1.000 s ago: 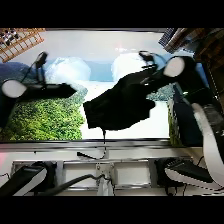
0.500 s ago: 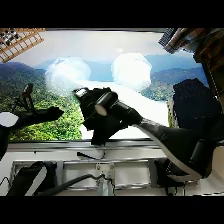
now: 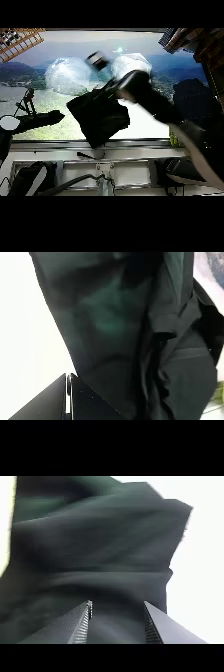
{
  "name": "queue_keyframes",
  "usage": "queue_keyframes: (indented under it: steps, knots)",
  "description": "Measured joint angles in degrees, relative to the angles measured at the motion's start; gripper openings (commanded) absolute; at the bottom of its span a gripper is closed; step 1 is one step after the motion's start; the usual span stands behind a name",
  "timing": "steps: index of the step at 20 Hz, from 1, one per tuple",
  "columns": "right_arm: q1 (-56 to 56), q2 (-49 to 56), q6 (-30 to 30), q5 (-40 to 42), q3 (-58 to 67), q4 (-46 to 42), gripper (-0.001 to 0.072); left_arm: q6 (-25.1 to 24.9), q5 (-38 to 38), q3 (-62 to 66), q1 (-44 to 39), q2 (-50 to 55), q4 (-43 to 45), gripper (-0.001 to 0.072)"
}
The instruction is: Fold the clothes and pants, and hang the long-sleeved shirts on hangers.
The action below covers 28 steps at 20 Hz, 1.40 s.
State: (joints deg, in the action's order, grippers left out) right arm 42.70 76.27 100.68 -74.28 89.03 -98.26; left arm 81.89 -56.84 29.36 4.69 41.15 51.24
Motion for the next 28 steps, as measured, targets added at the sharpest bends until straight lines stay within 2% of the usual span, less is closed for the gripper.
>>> queue_keyframes:
  steps: [1,2,3,4,7,11,16,23,25,27,28]
  knots:
    - [-4.79,-0.94,-0.04,-0.57,-0.46,-0.39,0.0443,-0.02,-0.04,-0.02,0.00,-0.55,-0.66,0.0018]
    - [-10.49,-1.57,-0.72,-0.83,-1.44,0.50,0.0563,-0.02,-0.13,-0.04,0.00,-1.07,-1.42,0.0018]
    - [-16.68,-1.88,-2.36,-0.50,-2.84,3.63,0.0636,-0.04,-0.17,-0.04,0.00,-1.53,-2.19,0.0032]
    - [-22.43,-1.75,-4.55,0.02,-4.42,8.44,0.0654,-0.22,-0.17,-0.04,0.00,-1.92,-2.91,0.0129]
    - [-37.51,1.46,-13.64,0.57,-10.03,29.55,0.0655,-0.31,-0.20,-0.04,0.00,-2.58,-4.37,0.0147]
    - [-45.90,10.14,-21.62,-0.09,-13.64,47.54,0.0655,-0.42,-0.28,-0.04,0.00,-2.84,-5.09,0.0148]
    - [-45.44,21.40,-25.90,-1.03,-14.75,57.79,0.0663,-0.42,-0.63,-0.04,0.00,-2.91,-5.38,0.0147]
    - [-36.54,28.89,-27.54,-2.36,-14.97,62.12,0.0660,-0.44,-0.83,-0.04,0.00,-2.91,-5.44,0.0148]
    - [-33.35,29.53,-27.76,-2.21,-14.95,62.90,0.0601,-0.44,-0.83,-0.04,0.00,-2.91,-5.46,0.0147]
    - [-30.29,29.97,-27.96,-1.20,-14.99,63.12,0.0392,-0.44,-0.83,-0.04,0.00,-2.91,-5.49,0.0148]
    - [-29.07,30.05,-27.96,-0.70,-14.99,63.14,0.0258,-0.44,-0.83,-0.04,0.00,-2.91,-5.49,0.0148]
